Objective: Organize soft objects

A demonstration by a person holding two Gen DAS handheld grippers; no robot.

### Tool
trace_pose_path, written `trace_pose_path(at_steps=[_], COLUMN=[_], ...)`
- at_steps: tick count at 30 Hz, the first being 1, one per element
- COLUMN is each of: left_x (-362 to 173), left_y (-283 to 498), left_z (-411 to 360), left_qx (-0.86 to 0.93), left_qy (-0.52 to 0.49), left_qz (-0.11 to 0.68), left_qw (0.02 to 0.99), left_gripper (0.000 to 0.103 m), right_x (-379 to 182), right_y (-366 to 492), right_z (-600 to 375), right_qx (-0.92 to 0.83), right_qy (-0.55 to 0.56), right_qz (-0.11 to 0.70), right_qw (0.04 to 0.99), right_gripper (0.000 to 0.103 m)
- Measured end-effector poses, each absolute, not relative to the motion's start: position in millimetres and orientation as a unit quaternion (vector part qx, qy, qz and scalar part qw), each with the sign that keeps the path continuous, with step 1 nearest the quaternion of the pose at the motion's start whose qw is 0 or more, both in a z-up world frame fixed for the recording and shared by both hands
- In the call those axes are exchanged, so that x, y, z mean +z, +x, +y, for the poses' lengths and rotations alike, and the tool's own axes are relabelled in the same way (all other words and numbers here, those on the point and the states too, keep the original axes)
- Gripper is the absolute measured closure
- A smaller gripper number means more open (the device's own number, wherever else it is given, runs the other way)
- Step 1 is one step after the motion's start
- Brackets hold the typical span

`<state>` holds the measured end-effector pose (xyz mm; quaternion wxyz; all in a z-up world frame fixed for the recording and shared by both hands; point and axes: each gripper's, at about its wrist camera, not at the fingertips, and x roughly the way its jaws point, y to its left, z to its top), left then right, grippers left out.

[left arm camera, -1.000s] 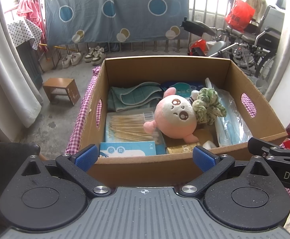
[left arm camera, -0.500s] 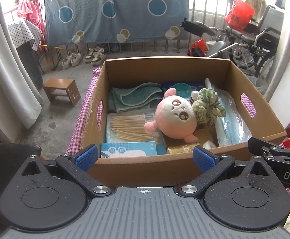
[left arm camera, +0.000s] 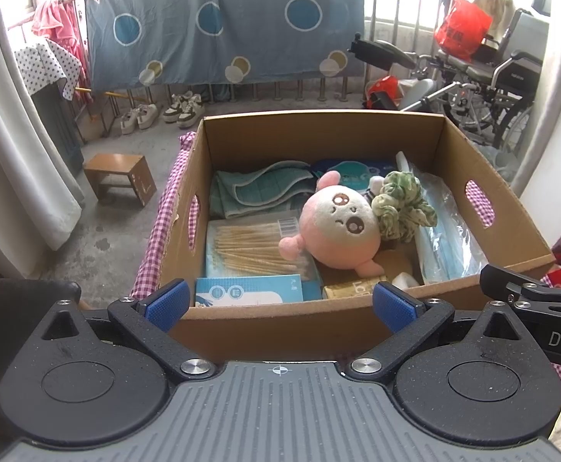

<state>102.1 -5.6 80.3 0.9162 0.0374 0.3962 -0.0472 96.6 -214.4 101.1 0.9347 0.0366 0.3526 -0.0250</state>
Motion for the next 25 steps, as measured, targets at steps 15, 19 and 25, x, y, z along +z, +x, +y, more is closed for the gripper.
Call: trace_pose_path(at_steps=[15, 19, 25], left_x=[79.9, 79.7, 79.4], left_y=[105.1, 105.9, 105.4], left_z=[-5.8, -5.0, -4.1], left_qx=[-0.049, -0.048, -0.049], left_qy=[0.039, 0.038, 0.037], left_qz=[0.398, 0.397, 0.398], left_qw=[0.915, 0.916, 0.915], left_gripper=[0.001, 0.001, 0.001], right_x=[100.6, 100.6, 100.8], right_y=[95.6, 95.5, 95.7], right_z=[-211.2, -210.9, -210.5], right_qx=[-0.029, -0.029, -0.029], right_qy=[0.038, 0.038, 0.038], right_qz=[0.352, 0.352, 0.352], right_qw=[0.935, 0.935, 0.935], right_gripper=[0.0, 0.0, 0.0])
